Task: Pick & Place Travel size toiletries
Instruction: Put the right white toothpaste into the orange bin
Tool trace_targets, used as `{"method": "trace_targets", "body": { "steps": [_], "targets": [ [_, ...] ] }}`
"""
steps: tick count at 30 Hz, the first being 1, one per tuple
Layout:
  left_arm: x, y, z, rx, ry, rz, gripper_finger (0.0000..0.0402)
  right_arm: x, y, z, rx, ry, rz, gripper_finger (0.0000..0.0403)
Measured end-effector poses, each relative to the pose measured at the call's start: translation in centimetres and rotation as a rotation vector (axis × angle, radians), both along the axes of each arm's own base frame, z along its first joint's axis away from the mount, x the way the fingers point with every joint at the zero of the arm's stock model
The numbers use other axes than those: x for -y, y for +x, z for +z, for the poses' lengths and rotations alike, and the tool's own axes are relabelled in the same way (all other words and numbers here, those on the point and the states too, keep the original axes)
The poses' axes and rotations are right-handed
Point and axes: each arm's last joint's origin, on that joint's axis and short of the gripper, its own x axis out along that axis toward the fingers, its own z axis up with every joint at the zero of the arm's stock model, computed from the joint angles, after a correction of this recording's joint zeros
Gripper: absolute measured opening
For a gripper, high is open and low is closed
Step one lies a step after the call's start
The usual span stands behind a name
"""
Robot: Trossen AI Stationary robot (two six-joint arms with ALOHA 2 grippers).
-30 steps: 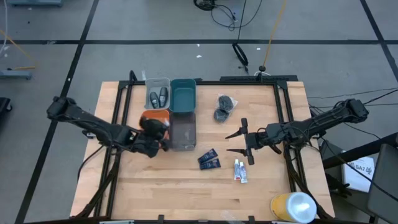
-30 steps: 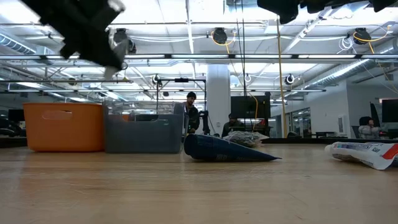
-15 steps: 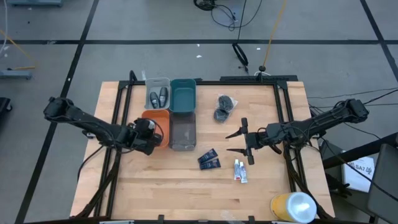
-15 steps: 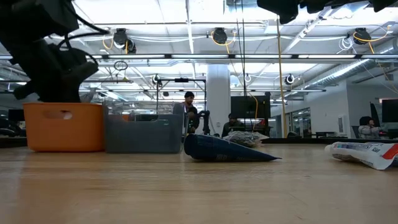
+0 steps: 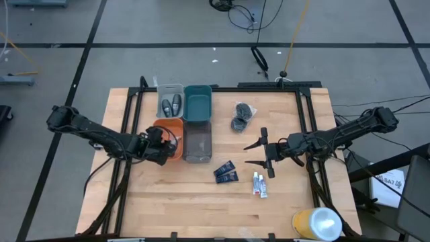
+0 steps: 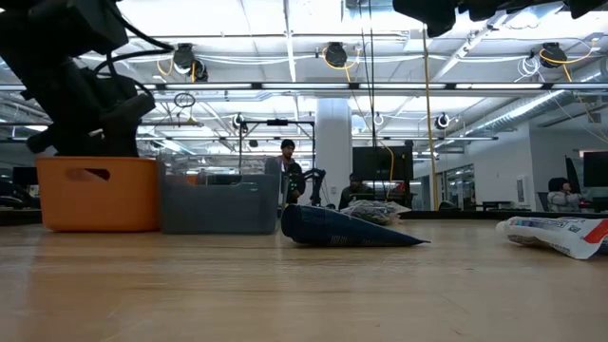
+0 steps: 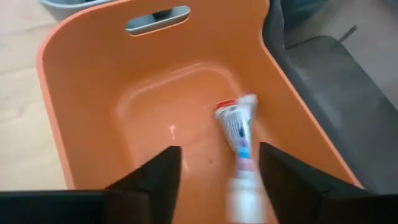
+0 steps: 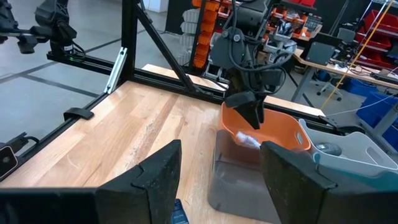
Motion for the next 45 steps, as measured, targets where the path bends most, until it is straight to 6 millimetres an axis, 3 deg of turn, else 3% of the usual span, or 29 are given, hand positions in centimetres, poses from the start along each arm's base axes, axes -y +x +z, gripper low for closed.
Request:
{"method": "trace_targets", "body": {
  "steps": [6,13,19,23,30,35,45],
  "targets": [
    [0.5,0.1,1.8,0.087,0.115,-0.169,0.0281,-0.2,-0.1,0.0,0.001,0.000,0.009,0.0204],
    [4.6,0.2,6.5,0.377,0.495,-0.615,0.0310,-2.4,-0.9,-0.1,-0.020,0.029,0.031,0.0205],
    [6.8,-0.5,5.8,0.585,0.610,-0.970,0.0308,-4.8,-1.3,-0.3,-0.273,0.016,-0.017,0.0214],
    [6.4,-1.1,5.0,0.661,0.628,-0.961,0.0306,-6.8,-0.8,-1.5,-0.569,0.004,-0.048,0.0221],
    [6.1,-1.5,5.3,0.690,0.625,-0.928,0.0306,-9.6,-0.8,-6.9,-1.004,0.073,-0.188,0.0212],
    [6.1,-1.5,5.3,0.691,0.624,-0.928,0.0306,-11.5,0.0,-9.3,-1.066,0.116,-0.157,0.0211],
    [6.1,-1.5,5.2,0.686,0.627,-0.930,0.0306,-12.9,0.8,-9.7,-1.052,0.233,-0.002,0.0210]
  ]
}}
